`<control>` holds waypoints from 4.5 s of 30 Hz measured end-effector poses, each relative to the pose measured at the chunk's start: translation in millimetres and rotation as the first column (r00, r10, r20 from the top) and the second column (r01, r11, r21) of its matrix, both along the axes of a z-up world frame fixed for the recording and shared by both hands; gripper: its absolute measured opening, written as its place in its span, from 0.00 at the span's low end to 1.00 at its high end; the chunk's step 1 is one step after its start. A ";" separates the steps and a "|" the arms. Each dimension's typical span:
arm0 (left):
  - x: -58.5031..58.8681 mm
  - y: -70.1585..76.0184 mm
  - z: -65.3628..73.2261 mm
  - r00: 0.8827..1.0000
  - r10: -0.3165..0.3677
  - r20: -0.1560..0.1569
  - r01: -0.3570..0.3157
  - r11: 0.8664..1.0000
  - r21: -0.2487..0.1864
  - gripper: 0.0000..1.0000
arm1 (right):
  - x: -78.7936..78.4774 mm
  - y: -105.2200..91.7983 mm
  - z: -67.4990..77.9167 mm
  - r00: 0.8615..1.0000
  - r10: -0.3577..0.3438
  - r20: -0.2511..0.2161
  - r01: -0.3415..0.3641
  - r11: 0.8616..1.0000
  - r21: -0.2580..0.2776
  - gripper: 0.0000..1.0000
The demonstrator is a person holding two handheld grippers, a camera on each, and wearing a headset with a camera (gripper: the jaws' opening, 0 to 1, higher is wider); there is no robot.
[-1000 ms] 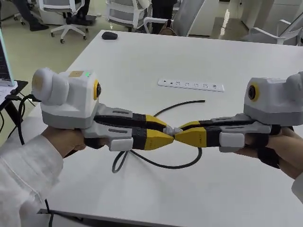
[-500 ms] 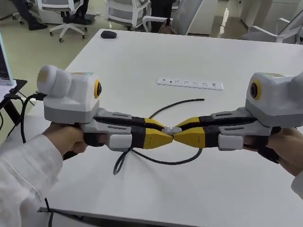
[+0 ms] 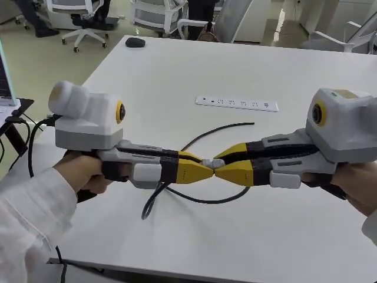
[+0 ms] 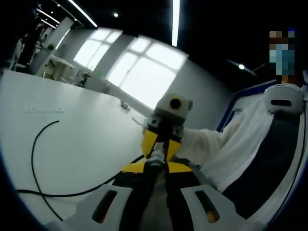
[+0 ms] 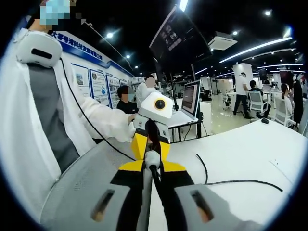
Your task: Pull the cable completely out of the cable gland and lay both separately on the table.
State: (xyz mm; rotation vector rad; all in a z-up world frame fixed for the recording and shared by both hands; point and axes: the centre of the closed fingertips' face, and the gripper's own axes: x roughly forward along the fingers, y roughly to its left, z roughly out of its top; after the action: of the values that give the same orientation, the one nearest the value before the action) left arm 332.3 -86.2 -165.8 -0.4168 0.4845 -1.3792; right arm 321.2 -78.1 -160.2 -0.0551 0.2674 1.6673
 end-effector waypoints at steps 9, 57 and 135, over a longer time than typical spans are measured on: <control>-1.3 -0.3 -1.4 1.000 -0.006 -0.007 0.006 1.000 0.005 0.15 | -1.7 0.0 -1.9 0.997 0.011 0.077 -0.011 1.000 -0.010 0.11; 11.2 6.6 26.3 0.873 0.069 0.484 -0.081 0.997 0.004 0.17 | 8.7 -2.9 0.2 0.985 -0.032 0.169 0.030 0.999 0.018 0.02; 18.4 11.3 14.6 0.918 0.109 0.382 -0.101 0.994 -0.041 0.16 | 23.8 -52.9 -51.8 0.983 -0.081 0.163 0.112 0.975 -0.190 0.08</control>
State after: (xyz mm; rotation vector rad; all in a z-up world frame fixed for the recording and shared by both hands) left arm 350.7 -74.9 -151.2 -0.1768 0.1226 -1.3208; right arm 345.1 -131.0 -211.9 -0.3153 0.3129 1.5260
